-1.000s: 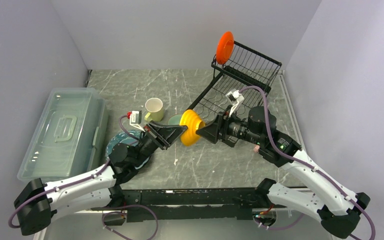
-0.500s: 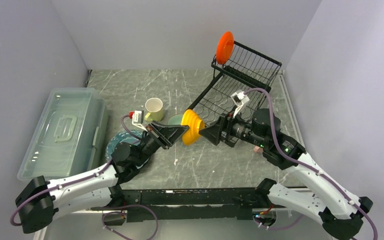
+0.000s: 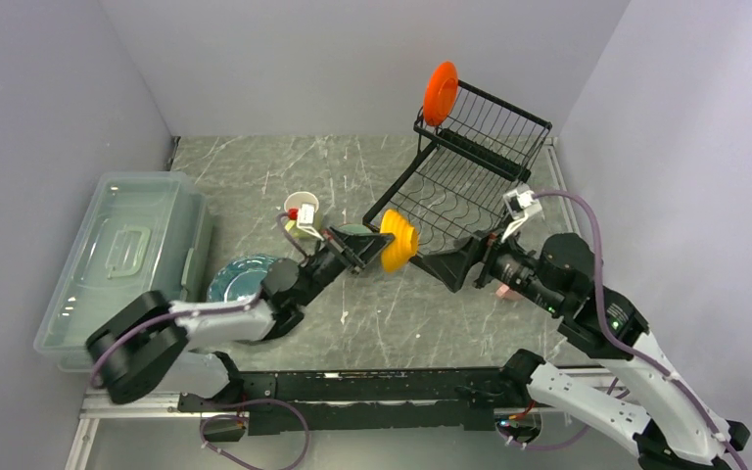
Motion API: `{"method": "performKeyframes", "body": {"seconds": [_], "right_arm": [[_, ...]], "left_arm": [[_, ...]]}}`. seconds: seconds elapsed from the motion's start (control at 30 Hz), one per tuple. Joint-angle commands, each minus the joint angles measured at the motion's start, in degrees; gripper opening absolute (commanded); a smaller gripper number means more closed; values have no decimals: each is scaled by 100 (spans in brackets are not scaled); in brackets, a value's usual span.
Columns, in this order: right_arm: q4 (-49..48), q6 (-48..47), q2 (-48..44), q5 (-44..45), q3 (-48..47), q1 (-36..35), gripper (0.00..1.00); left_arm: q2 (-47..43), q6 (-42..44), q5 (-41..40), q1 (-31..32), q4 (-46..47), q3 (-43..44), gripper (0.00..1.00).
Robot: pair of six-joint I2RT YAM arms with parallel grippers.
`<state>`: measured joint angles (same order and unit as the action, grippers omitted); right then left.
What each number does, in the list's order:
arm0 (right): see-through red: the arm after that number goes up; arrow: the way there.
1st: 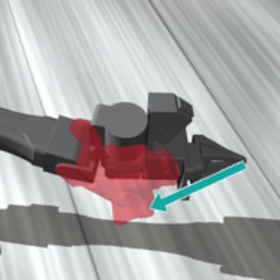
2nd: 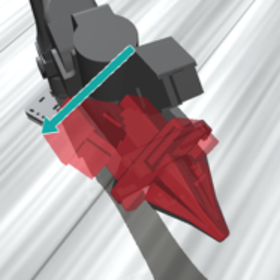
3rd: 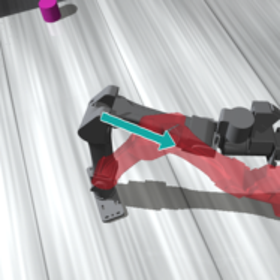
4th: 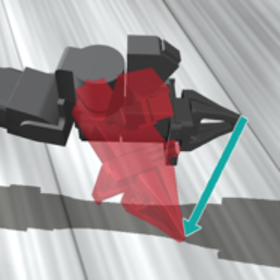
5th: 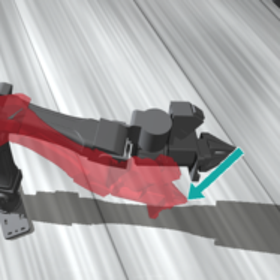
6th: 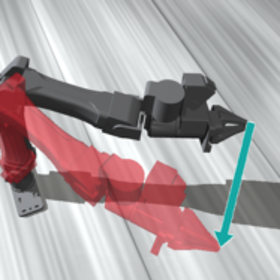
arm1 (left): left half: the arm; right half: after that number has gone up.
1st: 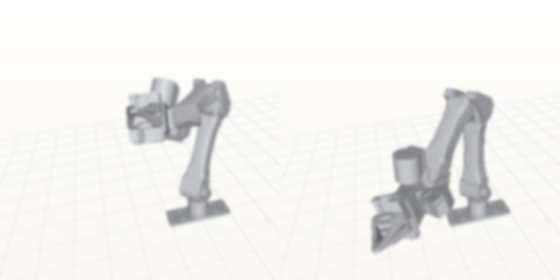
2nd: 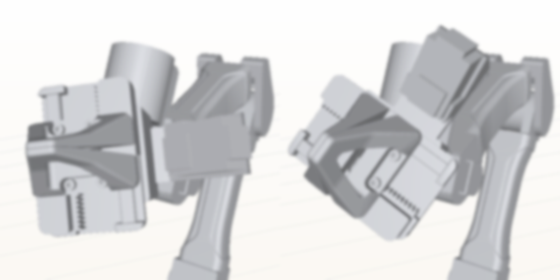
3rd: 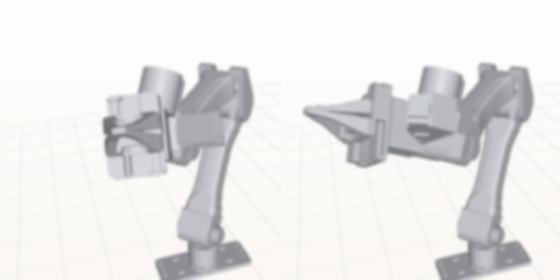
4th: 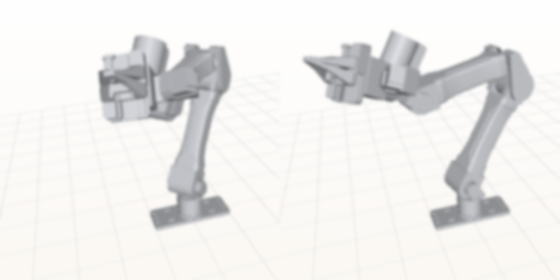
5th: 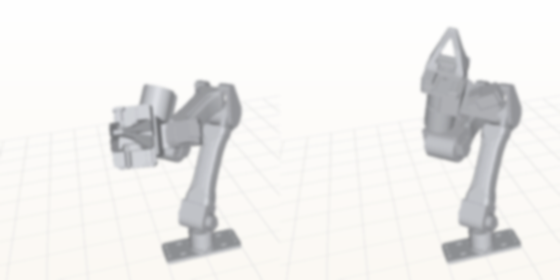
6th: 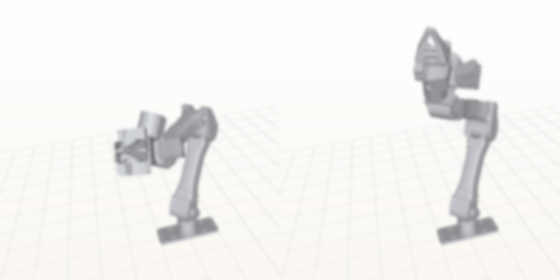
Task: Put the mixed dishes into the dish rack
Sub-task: Insert the bowl into the dish rack.
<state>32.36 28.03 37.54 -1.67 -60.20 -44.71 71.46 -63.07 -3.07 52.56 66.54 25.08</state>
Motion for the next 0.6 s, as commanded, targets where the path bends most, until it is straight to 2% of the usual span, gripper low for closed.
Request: {"method": "performKeyframes", "body": {"seconds": [0.0,0.07,0.23,0.37,0.57], "right_arm": [[492,-29,-260,393,-302,-1,94],[637,-18,-344,408,-340,-3,94],[1097,-32,-590,515,-562,-3,94],[1175,38,-841,436,-544,-3,94],[1367,57,-1077,431,-642,-3,94]], "left_arm": [[1289,-653,385,-267,2066,697,0],[1961,-1017,539,-346,2252,1063,0],[3036,-1120,765,-371,2249,2145,0],[3934,-1527,958,-476,2257,2968,0],[4930,-1777,898,-522,2254,3655,0]]}}
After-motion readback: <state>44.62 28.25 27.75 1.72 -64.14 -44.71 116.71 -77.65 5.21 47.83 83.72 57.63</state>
